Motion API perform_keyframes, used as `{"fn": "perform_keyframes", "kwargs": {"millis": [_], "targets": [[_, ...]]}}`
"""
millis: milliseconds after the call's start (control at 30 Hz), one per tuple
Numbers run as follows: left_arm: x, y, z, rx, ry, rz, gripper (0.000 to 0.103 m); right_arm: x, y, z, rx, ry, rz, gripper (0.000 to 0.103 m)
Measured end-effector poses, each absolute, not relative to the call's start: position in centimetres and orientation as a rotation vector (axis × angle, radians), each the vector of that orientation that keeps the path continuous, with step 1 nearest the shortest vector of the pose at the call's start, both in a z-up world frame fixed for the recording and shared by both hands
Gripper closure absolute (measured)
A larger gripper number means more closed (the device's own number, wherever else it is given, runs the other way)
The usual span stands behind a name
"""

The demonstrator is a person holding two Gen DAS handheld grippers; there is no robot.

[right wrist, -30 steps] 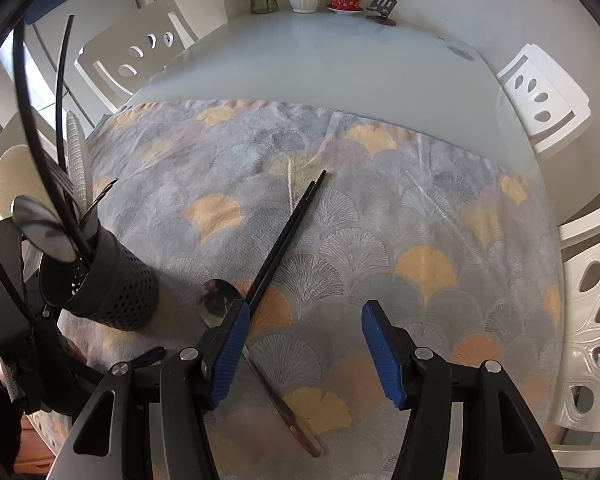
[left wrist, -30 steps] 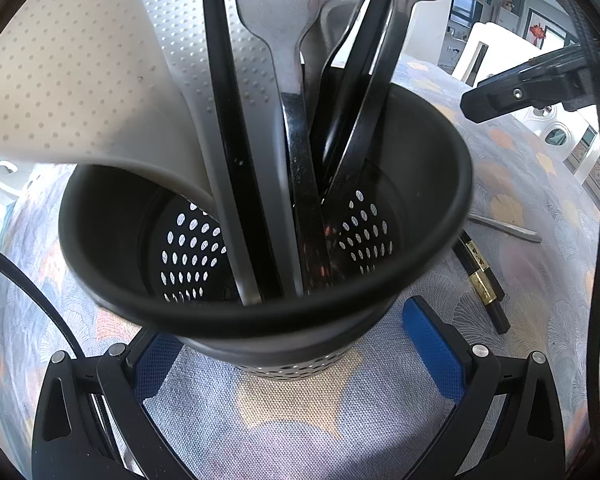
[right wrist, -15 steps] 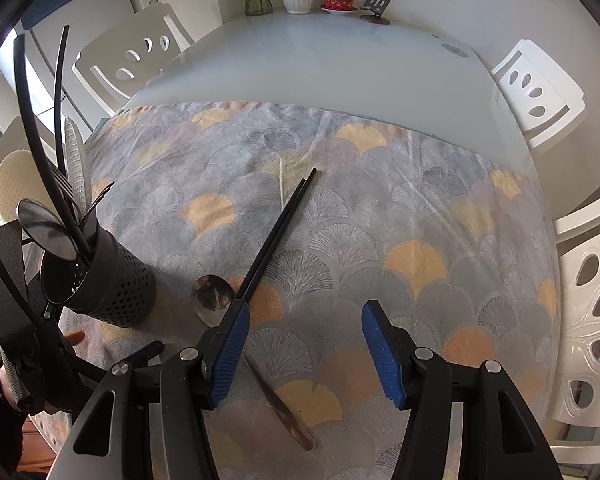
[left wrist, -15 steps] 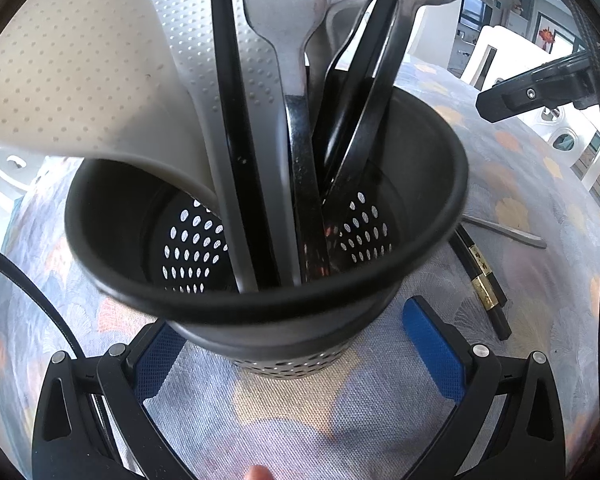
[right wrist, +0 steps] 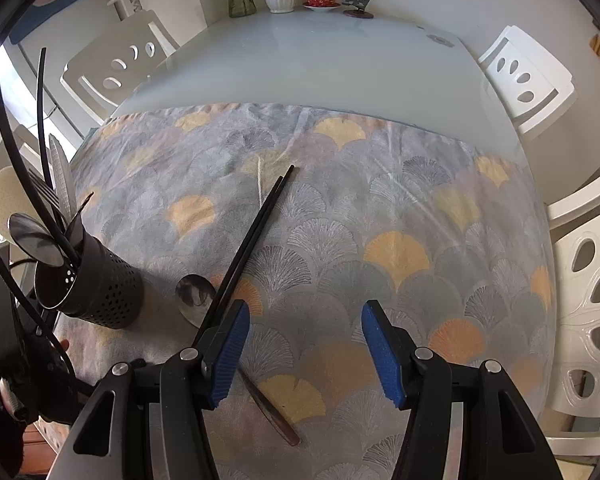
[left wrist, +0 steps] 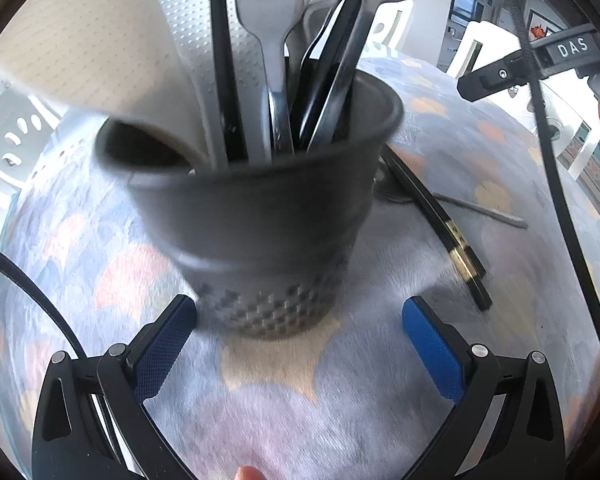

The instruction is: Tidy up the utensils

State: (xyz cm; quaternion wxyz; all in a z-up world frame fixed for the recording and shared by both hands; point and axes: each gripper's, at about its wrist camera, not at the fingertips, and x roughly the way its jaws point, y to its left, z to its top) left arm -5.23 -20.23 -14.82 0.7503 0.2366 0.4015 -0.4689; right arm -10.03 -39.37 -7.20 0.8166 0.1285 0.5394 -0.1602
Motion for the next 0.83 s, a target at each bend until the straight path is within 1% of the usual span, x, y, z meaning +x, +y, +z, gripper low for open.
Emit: {"fn": "perform_keyframes", "kwargs": {"millis": [267,533,633,767,833], "targets": [[-6.6,-18.0,-14.2,0.513,0.879,-0.996,0.000,-10.2,-39.6,-7.3,0.289,1.145,-0.332,0.047],[-8.1,-18.3,-13.8,0.548,0.899,-0.933,0.000,-9.9,-38.9,-7.3,0.290,1.136,-0.305,0.047],[-9.2,-18.2,-12.8,0.631,0.809,-0.747,0.000,-10.0,-38.9,-7.3,0.286,1.138,-0.305,0.047],[-11.0,-18.5,-11.3,0.845,0.590,-0.469,0.000,-10.3,-39.2,-7.4,0.303,1.138,-0.309,0.047],[-11.7,-18.7,-10.3,0.881,0.534,-0.434,0.000,-10.6,-39.4,-7.4,0.317,1.137,-0.307,0.047]]}}
